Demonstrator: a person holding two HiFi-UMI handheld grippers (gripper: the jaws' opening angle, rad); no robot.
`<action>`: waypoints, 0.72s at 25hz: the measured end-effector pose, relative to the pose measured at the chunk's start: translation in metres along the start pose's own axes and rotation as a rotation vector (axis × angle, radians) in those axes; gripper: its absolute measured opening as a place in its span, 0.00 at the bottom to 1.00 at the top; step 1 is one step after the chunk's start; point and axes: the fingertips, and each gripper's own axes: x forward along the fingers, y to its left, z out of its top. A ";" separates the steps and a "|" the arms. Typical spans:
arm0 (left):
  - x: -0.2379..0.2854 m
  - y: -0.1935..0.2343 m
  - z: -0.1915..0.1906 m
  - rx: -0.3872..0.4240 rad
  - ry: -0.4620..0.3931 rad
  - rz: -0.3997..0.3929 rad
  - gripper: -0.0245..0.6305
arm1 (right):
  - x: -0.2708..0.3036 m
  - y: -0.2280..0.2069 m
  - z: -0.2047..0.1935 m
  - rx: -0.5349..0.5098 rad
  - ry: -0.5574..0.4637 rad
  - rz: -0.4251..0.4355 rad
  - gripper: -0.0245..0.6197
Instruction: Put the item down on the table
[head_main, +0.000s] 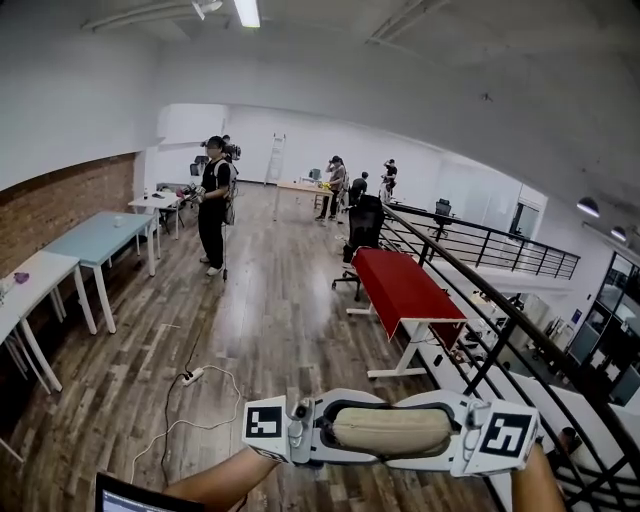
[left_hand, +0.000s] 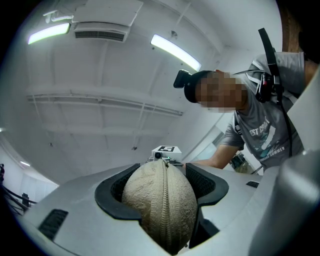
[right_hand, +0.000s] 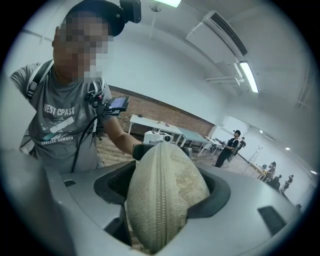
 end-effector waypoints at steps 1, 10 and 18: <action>0.005 0.008 -0.007 0.003 0.003 0.004 0.48 | -0.006 -0.007 -0.007 -0.003 -0.011 0.002 0.48; 0.045 0.078 -0.072 0.031 0.009 0.041 0.48 | -0.054 -0.064 -0.079 0.011 -0.022 0.051 0.48; 0.091 0.125 -0.117 0.028 0.035 0.084 0.48 | -0.105 -0.100 -0.126 -0.019 -0.031 0.087 0.48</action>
